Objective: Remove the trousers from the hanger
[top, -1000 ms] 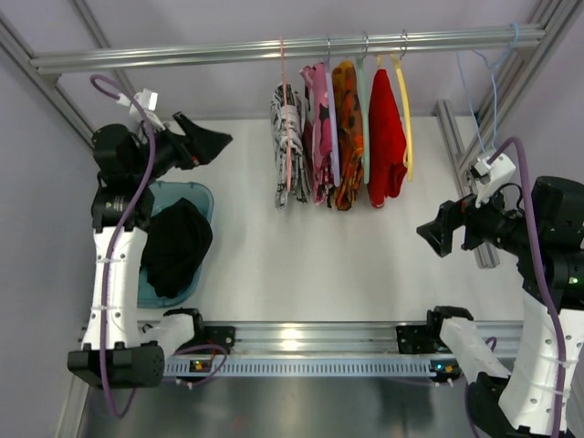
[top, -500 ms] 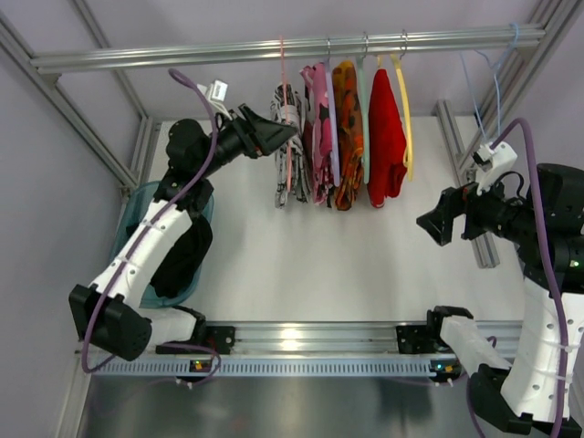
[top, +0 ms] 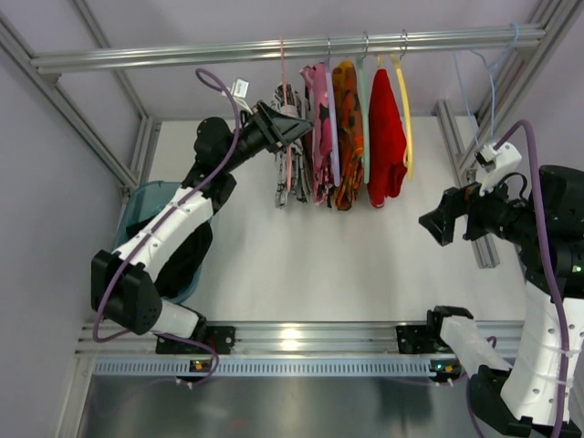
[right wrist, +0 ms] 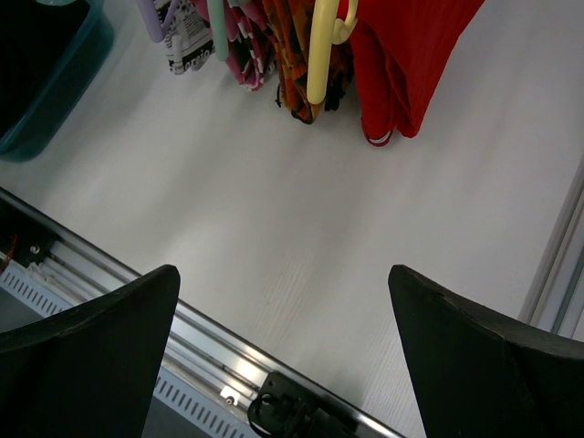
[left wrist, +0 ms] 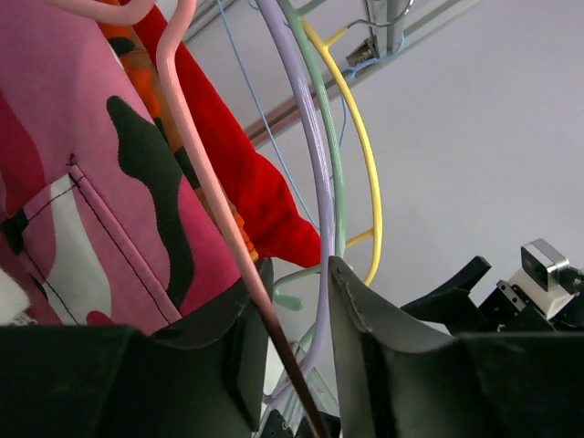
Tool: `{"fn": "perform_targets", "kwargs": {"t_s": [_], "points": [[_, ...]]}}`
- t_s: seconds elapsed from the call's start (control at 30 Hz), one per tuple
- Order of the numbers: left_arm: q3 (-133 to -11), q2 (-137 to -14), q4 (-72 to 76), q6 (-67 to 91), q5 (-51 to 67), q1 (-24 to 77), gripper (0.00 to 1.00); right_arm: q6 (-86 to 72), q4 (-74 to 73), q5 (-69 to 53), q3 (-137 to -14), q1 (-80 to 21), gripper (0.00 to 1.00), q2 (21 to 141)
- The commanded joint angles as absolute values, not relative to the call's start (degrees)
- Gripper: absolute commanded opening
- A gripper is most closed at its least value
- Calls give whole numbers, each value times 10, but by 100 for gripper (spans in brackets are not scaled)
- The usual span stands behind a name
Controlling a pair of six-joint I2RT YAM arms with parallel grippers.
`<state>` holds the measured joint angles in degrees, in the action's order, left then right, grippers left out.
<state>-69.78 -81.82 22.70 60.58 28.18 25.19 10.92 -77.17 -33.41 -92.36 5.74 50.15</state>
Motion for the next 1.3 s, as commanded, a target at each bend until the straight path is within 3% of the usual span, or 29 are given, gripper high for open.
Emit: {"fn": "perform_targets", "kwargs": {"t_s": [0.0,0.07,0.2,0.6,0.8,0.97,1.27], "points": [[-721,-812,327,655,292,254,34,116,-759,-326,-937,54,100,499],[-729,-809,329,653,292,255,19,118,-762,-330,-942,54,99,504],[-757,-808,332,639,293,254,0,113,-756,-353,-945,54,99,512],[-841,-779,330,569,321,253,0,83,-708,-469,-943,54,100,532],[-754,-708,327,557,331,255,0,-30,-589,-478,-929,52,99,531],[-651,-636,312,538,326,255,0,-178,-380,-460,-880,34,99,529],[-563,-542,264,541,324,230,0,-221,-279,-345,-966,-109,99,646]]}}
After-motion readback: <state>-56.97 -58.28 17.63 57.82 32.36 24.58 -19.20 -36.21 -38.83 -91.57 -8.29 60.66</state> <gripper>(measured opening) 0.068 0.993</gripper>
